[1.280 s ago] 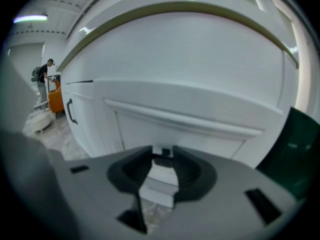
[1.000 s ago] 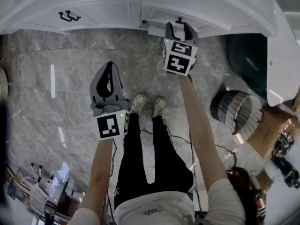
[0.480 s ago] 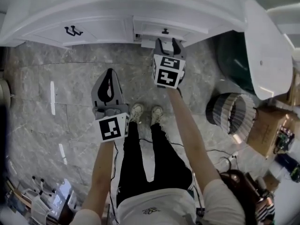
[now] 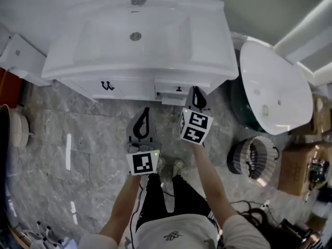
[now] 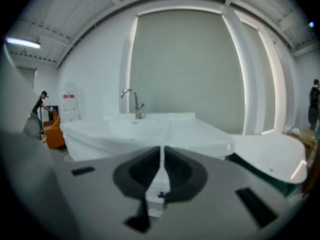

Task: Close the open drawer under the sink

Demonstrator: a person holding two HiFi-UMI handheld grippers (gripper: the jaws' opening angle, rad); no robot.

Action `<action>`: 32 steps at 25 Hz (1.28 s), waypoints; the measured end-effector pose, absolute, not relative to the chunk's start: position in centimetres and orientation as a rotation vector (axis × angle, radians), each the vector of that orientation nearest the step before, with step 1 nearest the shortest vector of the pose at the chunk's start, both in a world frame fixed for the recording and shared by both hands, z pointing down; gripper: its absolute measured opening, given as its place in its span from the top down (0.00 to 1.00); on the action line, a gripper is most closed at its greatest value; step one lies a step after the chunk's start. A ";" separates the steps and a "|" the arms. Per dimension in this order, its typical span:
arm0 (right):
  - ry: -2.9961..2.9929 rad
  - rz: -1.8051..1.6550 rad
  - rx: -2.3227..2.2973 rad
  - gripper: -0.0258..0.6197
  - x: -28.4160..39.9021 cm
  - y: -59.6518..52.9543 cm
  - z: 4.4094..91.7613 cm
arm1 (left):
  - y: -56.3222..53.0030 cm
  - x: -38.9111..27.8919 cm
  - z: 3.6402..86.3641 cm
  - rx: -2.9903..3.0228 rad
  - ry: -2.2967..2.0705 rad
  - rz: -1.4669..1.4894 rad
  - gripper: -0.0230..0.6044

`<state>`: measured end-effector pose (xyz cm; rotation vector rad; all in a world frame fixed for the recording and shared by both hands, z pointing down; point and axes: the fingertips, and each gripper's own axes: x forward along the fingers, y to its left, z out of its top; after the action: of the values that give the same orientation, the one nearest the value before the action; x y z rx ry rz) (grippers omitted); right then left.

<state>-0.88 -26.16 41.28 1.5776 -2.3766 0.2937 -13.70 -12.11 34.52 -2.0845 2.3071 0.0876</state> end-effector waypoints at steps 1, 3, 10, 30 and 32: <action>-2.418 0.264 1.599 0.89 -0.9 -26.4 38.7 | -12.7 -13.7 32.5 -2.071 2.280 0.124 0.93; -2.485 0.220 1.622 0.90 -0.6 -26.1 34.3 | -13.3 -13.8 29.2 -2.055 2.250 0.146 0.93; -2.577 0.040 1.636 0.91 4.4 -19.1 23.3 | -10.1 -10.9 22.4 -2.083 2.279 0.143 0.93; -2.822 -0.043 1.490 0.91 12.1 -9.4 17.7 | -5.1 0.2 16.0 -2.064 2.210 0.185 0.93; -2.815 -0.062 1.474 0.91 11.7 -9.3 17.9 | -4.9 -0.1 15.5 -2.020 2.211 0.184 0.93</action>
<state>11.72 -9.29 17.85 1.4736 -2.8153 -0.0619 -0.06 -4.86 15.46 -2.0202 2.2113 0.1841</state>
